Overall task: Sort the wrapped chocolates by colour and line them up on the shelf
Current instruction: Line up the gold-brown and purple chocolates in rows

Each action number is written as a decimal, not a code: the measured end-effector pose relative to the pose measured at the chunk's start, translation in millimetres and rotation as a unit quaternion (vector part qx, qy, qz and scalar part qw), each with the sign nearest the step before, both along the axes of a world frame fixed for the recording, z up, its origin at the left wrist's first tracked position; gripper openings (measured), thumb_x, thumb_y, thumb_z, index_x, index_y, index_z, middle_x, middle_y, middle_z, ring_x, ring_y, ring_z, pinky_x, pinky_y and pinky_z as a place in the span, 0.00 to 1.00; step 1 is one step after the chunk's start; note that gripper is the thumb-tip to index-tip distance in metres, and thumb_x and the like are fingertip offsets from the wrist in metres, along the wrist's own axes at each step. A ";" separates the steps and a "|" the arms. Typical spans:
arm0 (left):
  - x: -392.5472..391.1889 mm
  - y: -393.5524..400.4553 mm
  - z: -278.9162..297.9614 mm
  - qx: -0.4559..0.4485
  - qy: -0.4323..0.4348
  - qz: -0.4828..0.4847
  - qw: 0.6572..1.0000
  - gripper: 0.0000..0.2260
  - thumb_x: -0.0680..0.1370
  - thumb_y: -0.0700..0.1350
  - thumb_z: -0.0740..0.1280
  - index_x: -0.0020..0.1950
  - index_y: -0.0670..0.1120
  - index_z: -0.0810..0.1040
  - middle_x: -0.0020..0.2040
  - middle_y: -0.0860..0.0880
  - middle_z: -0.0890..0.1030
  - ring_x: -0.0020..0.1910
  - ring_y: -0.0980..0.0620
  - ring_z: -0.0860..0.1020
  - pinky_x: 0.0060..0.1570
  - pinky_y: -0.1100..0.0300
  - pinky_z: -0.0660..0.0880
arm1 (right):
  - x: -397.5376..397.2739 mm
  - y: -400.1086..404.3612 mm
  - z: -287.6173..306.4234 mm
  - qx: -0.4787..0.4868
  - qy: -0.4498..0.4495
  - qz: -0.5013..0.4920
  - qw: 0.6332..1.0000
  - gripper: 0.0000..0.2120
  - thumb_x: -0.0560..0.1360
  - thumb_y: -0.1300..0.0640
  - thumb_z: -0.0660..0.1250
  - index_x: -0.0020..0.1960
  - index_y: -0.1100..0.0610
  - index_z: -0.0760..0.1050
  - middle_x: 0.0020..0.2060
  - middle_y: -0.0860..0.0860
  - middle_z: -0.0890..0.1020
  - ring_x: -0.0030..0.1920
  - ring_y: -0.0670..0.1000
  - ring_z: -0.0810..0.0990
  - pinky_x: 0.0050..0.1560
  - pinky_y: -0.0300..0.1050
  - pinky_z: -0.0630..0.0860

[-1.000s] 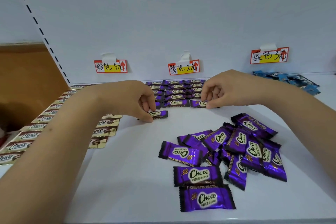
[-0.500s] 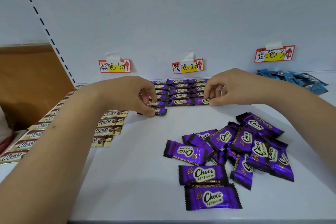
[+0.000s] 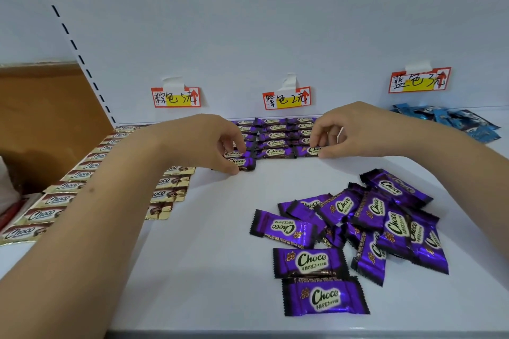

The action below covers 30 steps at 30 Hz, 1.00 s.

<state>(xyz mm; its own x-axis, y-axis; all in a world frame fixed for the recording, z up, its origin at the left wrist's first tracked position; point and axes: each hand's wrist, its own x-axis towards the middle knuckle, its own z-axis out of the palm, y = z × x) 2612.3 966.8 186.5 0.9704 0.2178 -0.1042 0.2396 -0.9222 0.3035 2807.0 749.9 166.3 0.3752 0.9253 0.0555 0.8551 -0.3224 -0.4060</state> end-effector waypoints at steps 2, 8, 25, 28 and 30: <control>-0.7 0.1 2.1 0.004 0.002 0.000 1.000 0.11 0.71 0.54 0.76 0.53 0.59 0.82 0.48 0.58 0.79 0.47 0.60 0.79 0.52 0.60 0.76 | 0.1 -0.3 -0.5 0.002 0.001 0.002 1.000 0.07 0.72 0.53 0.75 0.46 0.42 0.80 0.37 0.34 0.80 0.40 0.39 0.79 0.43 0.32 0.75; 0.8 -3.2 3.0 0.009 0.017 0.008 1.000 0.11 0.74 0.54 0.73 0.55 0.58 0.82 0.48 0.60 0.80 0.43 0.70 0.76 0.42 0.71 0.70 | 0.0 -0.3 -0.8 0.005 -0.003 -0.001 1.000 0.07 0.72 0.53 0.75 0.46 0.43 0.81 0.37 0.38 0.81 0.40 0.40 0.79 0.43 0.31 0.74; -2.1 -8.0 5.8 0.001 -0.012 -0.012 1.000 0.12 0.75 0.51 0.72 0.58 0.59 0.80 0.51 0.61 0.78 0.50 0.65 0.76 0.56 0.63 0.75 | -1.0 -0.5 -0.3 0.008 -0.011 0.006 1.000 0.06 0.72 0.51 0.74 0.47 0.43 0.80 0.40 0.39 0.81 0.40 0.40 0.79 0.44 0.34 0.75; -0.8 -6.7 2.6 -0.009 -0.009 -0.020 1.000 0.07 0.74 0.50 0.73 0.52 0.59 0.82 0.46 0.59 0.80 0.45 0.64 0.78 0.51 0.62 0.77 | -5.7 5.6 -2.5 0.046 -0.043 0.019 0.998 0.07 0.73 0.49 0.73 0.50 0.43 0.80 0.44 0.38 0.79 0.41 0.41 0.77 0.42 0.30 0.71; 0.7 -6.3 0.9 -0.013 -0.004 -0.022 1.000 0.07 0.74 0.49 0.73 0.50 0.59 0.82 0.45 0.58 0.81 0.43 0.63 0.78 0.48 0.63 0.78 | -12.4 13.1 -4.6 0.071 -0.072 0.047 0.994 0.10 0.74 0.49 0.72 0.54 0.43 0.79 0.47 0.38 0.77 0.43 0.40 0.76 0.42 0.27 0.68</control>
<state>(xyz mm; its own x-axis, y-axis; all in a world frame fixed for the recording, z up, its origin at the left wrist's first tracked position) 2613.0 960.5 187.5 0.9798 0.1722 -0.1013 0.1963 -0.9238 0.3288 2794.6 763.0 161.7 0.2668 0.9349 0.2342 0.9310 -0.1872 -0.3134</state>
